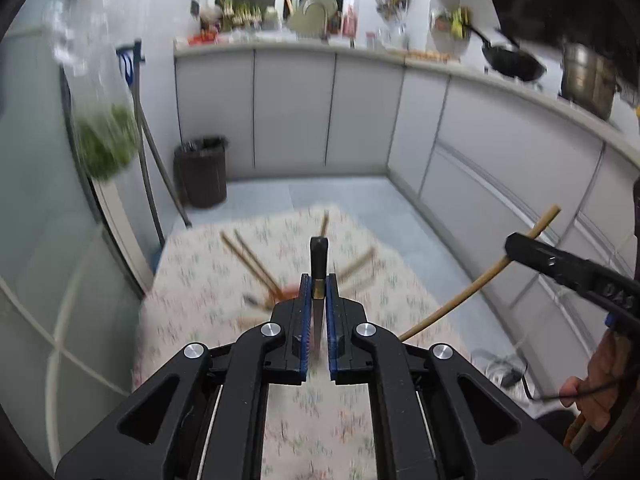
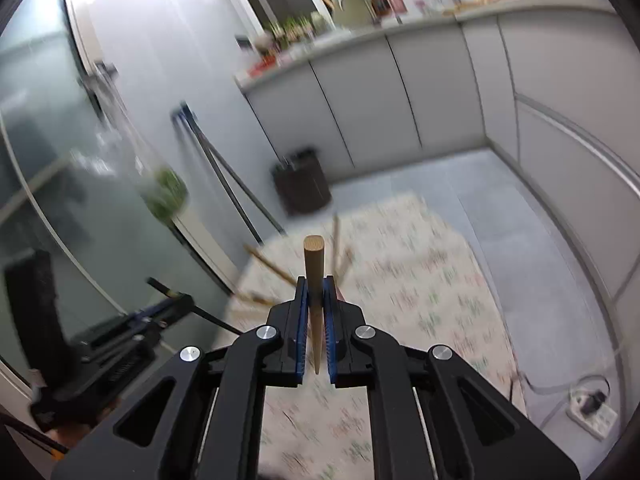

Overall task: Organize utensils
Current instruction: 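Grasp a wooden chopstick with the right tool while the left tool lifts toward the holder, then lower both held chopsticks into the pink holder and open both tools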

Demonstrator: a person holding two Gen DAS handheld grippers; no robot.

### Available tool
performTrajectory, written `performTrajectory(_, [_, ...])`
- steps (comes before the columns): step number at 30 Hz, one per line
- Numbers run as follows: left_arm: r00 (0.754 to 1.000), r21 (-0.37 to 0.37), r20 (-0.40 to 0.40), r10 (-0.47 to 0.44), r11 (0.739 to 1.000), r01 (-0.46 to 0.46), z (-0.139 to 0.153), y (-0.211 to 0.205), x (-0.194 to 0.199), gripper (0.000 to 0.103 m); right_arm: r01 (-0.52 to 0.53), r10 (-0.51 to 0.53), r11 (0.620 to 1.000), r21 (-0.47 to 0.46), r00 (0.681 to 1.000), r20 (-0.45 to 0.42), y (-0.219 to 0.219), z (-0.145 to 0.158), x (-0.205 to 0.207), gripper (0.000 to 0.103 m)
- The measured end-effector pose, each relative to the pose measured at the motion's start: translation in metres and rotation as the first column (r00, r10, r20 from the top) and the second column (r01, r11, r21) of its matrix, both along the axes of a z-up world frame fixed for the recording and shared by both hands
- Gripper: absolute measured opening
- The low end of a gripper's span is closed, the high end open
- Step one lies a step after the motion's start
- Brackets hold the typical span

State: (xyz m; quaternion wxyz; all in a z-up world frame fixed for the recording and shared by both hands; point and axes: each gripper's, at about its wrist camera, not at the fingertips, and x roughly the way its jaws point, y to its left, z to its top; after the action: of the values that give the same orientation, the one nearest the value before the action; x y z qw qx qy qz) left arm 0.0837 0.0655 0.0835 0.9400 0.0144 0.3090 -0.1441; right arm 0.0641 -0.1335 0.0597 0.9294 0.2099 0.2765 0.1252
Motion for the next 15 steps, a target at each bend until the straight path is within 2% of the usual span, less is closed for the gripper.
performTrajectory(3, [0.999,-0.029,0.045,0.025,0.999,-0.024,0.017,0.003,0.011,0.006,0.019,-0.021,1.000,0.022,0.996,0.082,0.000,0.026,0.010,0.008])
performTrajectory(8, [0.996,-0.061,0.053,0.074,0.996,-0.071,0.020,0.007,0.043,0.006,0.040,-0.042,0.999,0.014,0.991,0.126,0.011,0.038,0.035,0.008])
performTrajectory(11, [0.995,-0.054,0.032,0.091,0.995,-0.089,0.009,0.007,0.067,0.006,0.055,-0.053,0.998,-0.012,0.990,0.131,0.021,0.032,0.056,0.008])
performTrajectory(14, [0.996,-0.058,-0.020,0.084,0.995,-0.085,-0.016,0.004,0.090,0.008,0.045,-0.043,0.999,-0.020,0.993,0.108,0.029,0.017,0.078,0.008])
performTrajectory(15, [0.995,-0.056,-0.044,0.088,0.994,-0.090,-0.027,0.002,0.097,0.012,0.042,-0.040,0.999,-0.022,0.994,0.101,0.030,0.012,0.083,0.008])
